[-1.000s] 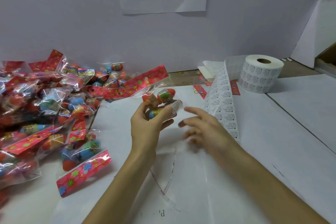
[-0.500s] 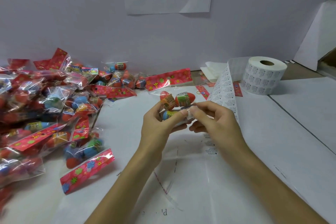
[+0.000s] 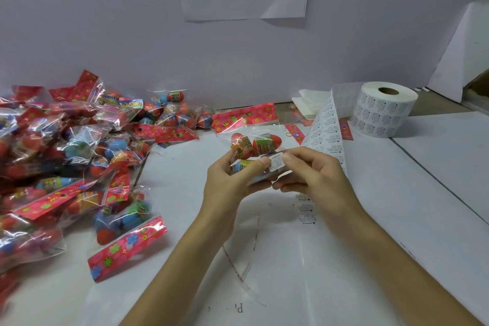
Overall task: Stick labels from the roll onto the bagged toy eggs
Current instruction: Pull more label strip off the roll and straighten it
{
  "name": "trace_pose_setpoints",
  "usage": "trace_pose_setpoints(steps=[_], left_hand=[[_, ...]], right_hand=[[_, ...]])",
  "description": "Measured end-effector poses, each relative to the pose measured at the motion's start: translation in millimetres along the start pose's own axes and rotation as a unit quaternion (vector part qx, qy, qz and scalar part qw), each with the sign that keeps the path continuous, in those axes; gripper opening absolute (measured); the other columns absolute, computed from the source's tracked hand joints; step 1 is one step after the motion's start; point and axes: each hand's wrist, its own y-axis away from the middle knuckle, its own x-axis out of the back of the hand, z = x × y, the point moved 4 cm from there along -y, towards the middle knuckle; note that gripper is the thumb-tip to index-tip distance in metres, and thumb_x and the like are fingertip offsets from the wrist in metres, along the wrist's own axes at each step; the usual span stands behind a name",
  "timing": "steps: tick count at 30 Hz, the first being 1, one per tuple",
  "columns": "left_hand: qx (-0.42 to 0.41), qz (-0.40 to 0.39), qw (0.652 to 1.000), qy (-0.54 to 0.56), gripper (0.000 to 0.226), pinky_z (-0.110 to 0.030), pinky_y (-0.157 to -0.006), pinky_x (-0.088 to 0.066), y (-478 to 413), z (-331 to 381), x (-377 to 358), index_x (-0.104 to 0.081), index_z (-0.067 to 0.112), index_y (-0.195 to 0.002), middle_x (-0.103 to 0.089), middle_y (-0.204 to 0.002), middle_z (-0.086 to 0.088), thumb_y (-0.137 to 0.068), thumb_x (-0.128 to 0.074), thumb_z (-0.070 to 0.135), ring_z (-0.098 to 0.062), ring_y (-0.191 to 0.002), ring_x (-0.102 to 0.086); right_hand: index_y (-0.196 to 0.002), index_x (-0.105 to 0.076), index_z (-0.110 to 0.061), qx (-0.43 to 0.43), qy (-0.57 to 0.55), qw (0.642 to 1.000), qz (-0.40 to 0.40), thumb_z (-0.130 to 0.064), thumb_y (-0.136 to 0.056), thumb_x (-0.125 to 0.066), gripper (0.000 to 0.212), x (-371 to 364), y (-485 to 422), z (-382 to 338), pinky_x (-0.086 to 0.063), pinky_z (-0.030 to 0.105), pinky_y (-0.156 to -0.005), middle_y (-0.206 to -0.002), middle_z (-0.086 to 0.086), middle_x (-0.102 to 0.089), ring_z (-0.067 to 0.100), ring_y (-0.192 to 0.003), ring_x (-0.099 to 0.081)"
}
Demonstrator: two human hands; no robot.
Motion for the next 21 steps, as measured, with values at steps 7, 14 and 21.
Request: trace_pose_setpoints(steps=[7, 14, 21], left_hand=[[0.011, 0.005, 1.000, 0.022, 0.036, -0.031, -0.080, -0.064, -1.4, 1.9, 1.1, -0.069, 0.015, -0.124, -0.078, -0.109, -0.007, -0.089, -0.075, 0.018, -0.026, -0.096, -0.078], [-0.001, 0.001, 1.000, 0.011, 0.031, -0.029, -0.075, -0.063, -0.9, 1.5, 1.0, -0.071, 0.020, -0.119, -0.080, -0.103, -0.003, -0.089, -0.076, 0.020, -0.025, -0.093, -0.078], [0.000, 0.001, 1.000, 0.020, 0.021, -0.024, -0.069, -0.061, -0.9, 2.0, 1.3, -0.073, 0.023, -0.112, -0.080, -0.098, 0.000, -0.091, -0.075, 0.017, -0.022, -0.091, -0.078]], right_hand=[[-0.118, -0.070, -0.013, 0.027, 0.044, 0.999, 0.001, -0.018, -0.101, -0.061, 0.020, -1.6, 0.7, -0.5, -0.059, 0.028, -0.068, -0.091, 0.004, -0.075, 0.023, -0.073, -0.076], [-0.114, -0.070, -0.021, 0.047, 0.050, 0.998, -0.001, -0.022, -0.098, -0.066, 0.017, -2.6, 2.7, -3.7, -0.060, 0.028, -0.067, -0.089, -0.002, -0.075, 0.023, -0.073, -0.076], [-0.122, -0.065, -0.019, 0.059, 0.073, 0.995, -0.029, -0.013, -0.090, -0.075, 0.034, -5.9, 3.9, -1.8, -0.061, 0.029, -0.070, -0.092, -0.002, -0.074, 0.022, -0.076, -0.076]])
